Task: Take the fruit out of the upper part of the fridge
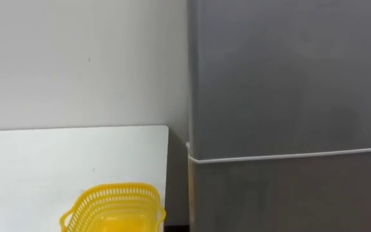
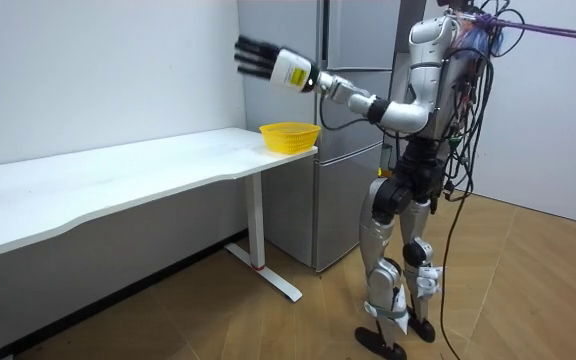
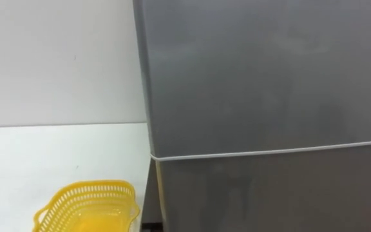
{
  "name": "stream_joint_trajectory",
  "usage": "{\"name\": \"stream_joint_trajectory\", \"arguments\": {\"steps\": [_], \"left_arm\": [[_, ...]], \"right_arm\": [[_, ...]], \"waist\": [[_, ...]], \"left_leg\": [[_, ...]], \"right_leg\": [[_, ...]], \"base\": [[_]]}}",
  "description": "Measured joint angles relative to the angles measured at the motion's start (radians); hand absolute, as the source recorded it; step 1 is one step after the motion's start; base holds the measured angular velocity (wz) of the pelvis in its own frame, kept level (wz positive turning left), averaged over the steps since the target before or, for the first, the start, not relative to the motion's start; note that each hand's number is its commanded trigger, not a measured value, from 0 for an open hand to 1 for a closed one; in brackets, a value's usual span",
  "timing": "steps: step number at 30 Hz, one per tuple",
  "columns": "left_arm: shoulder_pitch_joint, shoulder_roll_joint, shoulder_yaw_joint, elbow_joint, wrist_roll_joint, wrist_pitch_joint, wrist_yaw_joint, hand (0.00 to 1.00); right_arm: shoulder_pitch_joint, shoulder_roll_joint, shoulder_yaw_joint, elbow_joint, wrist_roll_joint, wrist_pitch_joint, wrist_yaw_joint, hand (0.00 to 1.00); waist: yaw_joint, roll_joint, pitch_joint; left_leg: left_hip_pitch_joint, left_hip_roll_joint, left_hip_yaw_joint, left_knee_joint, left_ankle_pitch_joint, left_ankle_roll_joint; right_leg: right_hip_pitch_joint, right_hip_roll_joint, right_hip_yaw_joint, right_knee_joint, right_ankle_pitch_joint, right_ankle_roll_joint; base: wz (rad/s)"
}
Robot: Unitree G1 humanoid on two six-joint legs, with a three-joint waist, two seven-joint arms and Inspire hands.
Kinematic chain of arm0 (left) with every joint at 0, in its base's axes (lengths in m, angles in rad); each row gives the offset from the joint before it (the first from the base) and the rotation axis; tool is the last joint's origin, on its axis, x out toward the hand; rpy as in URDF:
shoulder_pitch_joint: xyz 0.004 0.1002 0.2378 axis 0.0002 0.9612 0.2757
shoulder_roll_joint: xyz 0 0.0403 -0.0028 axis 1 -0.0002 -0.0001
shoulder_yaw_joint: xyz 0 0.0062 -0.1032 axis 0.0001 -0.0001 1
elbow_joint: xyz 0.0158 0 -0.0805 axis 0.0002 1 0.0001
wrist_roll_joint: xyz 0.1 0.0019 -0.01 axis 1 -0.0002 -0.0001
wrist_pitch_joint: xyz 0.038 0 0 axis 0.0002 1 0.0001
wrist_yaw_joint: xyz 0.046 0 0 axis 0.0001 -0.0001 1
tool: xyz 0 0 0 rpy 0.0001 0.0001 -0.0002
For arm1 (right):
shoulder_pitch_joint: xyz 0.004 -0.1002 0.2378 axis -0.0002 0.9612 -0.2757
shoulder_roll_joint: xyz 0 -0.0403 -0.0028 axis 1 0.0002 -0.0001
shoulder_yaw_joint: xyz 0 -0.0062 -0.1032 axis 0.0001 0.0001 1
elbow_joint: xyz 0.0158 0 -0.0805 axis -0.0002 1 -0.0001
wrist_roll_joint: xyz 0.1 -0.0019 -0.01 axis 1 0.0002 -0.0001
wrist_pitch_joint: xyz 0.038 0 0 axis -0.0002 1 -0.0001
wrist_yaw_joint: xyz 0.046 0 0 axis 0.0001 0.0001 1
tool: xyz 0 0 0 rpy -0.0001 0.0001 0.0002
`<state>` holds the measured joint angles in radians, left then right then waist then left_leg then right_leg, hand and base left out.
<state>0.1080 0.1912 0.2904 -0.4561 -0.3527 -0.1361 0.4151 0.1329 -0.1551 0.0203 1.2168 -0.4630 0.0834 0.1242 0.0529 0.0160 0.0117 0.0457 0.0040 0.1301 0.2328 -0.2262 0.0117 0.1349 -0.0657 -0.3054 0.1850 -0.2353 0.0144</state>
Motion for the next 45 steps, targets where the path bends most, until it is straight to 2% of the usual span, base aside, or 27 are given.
{"name": "stream_joint_trajectory", "arguments": {"steps": [4, 6, 10, 15, 18, 24, 30, 40, 42, 45], "left_arm": [[-0.029, 0.001, -0.023, 0.0, -0.058, 0.024, -0.132, 0.0], [-0.043, 0.001, -0.051, 0.0, -0.125, 0.045, -0.207, 0.0], [-0.071, 0.001, -0.096, 0.004, -0.166, 0.07, -0.325, 0.0], [-0.082, 0.002, -0.149, 0.005, -0.166, 0.131, -0.479, 0.0], [-0.094, 0.026, -0.167, 0.005, -0.166, 0.14, -0.538, 0.0], [-0.099, 0.032, -0.174, 0.005, -0.166, 0.161, -0.627, 0.0], [-0.099, 0.032, -0.174, 0.005, -0.166, 0.165, -0.693, 0.0], [-0.099, 0.033, -0.177, 0.005, -0.166, 0.176, -0.769, 0.0], [-0.099, 0.033, -0.177, 0.005, -0.166, 0.182, -0.785, 0.0], [-0.099, 0.033, -0.184, 0.005, -0.166, 0.192, -0.817, 0.0]], "right_arm": [[0.002, -0.005, -0.003, -0.016, -0.037, 0.002, 0.003, 0.0], [-0.003, -0.009, -0.003, -0.013, -0.044, 0.004, 0.01, 0.0], [-0.015, -0.01, -0.002, -0.004, -0.049, 0.006, 0.01, 0.0], [-0.026, -0.01, 0.0, 0.01, -0.049, 0.009, 0.01, 0.0], [-0.044, -0.011, 0.0, 0.028, -0.049, 0.019, 0.01, 0.0], [-0.046, -0.016, 0.0, 0.036, -0.049, 0.022, 0.01, 0.0], [-0.044, -0.018, -0.002, 0.037, -0.048, 0.027, 0.01, 0.0], [-0.063, -0.019, -0.001, 0.071, -0.048, 0.028, -0.002, 0.0], [-0.067, -0.023, -0.001, 0.07, -0.044, 0.028, -0.003, 0.0], [-0.067, -0.028, -0.001, 0.07, -0.044, 0.03, -0.001, 0.0]], "waist": [[-0.02, 0.017, -0.0041], [-0.035, 0.028, -0.0073], [-0.052, 0.023, -0.0041], [-0.062, 0.02, -0.0046], [-0.07, 0.018, -0.0056], [-0.072, 0.022, -0.0084], [-0.075, 0.024, -0.0097], [-0.076, 0.031, -0.0069], [-0.075, 0.035, -0.0088], [-0.082, 0.041, -0.0097]], "left_leg": [[-0.007, 0.0, -0.001, 0.003, 0.0, 0.0], [-0.009, 0.0, 0.003, 0.002, 0.001, 0.0], [-0.004, 0.003, 0.005, -0.003, 0.001, 0.0], [0.0, 0.005, 0.01, -0.006, 0.001, 0.0], [0.0, 0.005, 0.012, -0.005, 0.001, 0.0], [0.002, 0.006, 0.021, -0.002, 0.002, 0.0], [0.004, 0.006, 0.024, -0.002, 0.002, 0.001], [0.009, 0.009, 0.039, -0.002, 0.003, 0.003], [-0.001, 0.013, 0.057, 0.002, 0.003, 0.003], [-0.004, 0.013, 0.058, 0.004, 0.003, 0.003]], "right_leg": [[-0.011, -0.001, -0.001, 0.002, 0.0, 0.0], [-0.017, -0.002, 0.0, 0.003, 0.001, 0.0], [-0.016, -0.004, 0.0, 0.002, 0.001, 0.0], [-0.016, -0.005, 0.001, 0.003, 0.001, 0.0], [-0.016, -0.006, 0.001, 0.004, 0.001, 0.0], [-0.015, -0.005, 0.004, 0.007, 0.001, 0.0], [-0.014, -0.006, 0.004, 0.01, 0.001, 0.0], [-0.017, -0.01, 0.009, 0.017, 0.0, 0.0], [-0.029, -0.01, 0.015, 0.018, 0.0, 0.0], [-0.031, -0.01, 0.018, 0.021, 0.001, -0.001]], "base": [[-0.01], [-0.04], [-0.03], [-0.02], [0.0], [-0.01], [0.0], [-0.01], [-0.07], [-0.01]]}}
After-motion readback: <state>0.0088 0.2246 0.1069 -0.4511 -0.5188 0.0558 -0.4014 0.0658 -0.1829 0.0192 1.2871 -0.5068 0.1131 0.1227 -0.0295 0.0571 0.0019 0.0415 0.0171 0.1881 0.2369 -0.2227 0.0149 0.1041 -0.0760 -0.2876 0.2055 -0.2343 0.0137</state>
